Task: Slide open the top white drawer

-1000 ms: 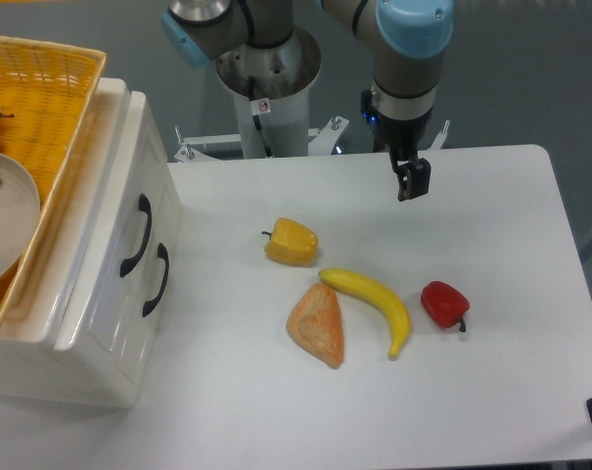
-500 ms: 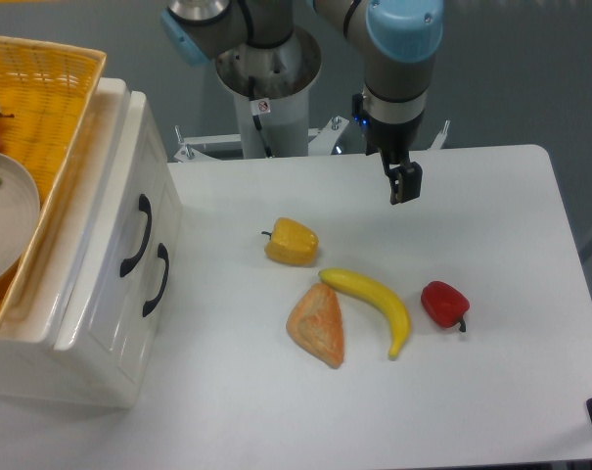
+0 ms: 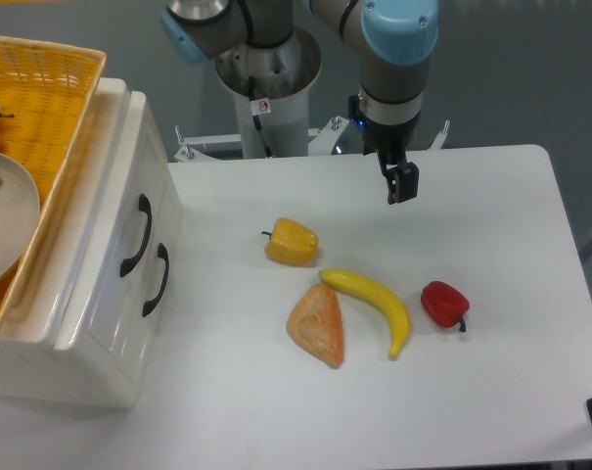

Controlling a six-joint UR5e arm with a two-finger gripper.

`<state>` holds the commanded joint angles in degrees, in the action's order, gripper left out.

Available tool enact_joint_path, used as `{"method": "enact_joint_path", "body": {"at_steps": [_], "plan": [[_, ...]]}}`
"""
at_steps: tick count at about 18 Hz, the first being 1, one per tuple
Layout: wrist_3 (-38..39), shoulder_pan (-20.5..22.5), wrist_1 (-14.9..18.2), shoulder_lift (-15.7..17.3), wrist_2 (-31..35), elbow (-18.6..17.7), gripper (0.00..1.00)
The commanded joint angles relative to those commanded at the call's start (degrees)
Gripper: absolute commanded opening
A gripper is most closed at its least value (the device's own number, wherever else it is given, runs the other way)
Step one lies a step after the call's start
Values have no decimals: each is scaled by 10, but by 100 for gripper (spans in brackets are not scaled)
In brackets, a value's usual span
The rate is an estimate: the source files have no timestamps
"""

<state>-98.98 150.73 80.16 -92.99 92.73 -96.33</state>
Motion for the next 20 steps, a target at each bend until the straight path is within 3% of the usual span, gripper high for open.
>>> {"method": "enact_joint_path", "body": {"at_steps": [15,20], "plan": [[32,-1,-3,2,-5,-16,100],[119,-2,3,2,-6,-16,100]]}}
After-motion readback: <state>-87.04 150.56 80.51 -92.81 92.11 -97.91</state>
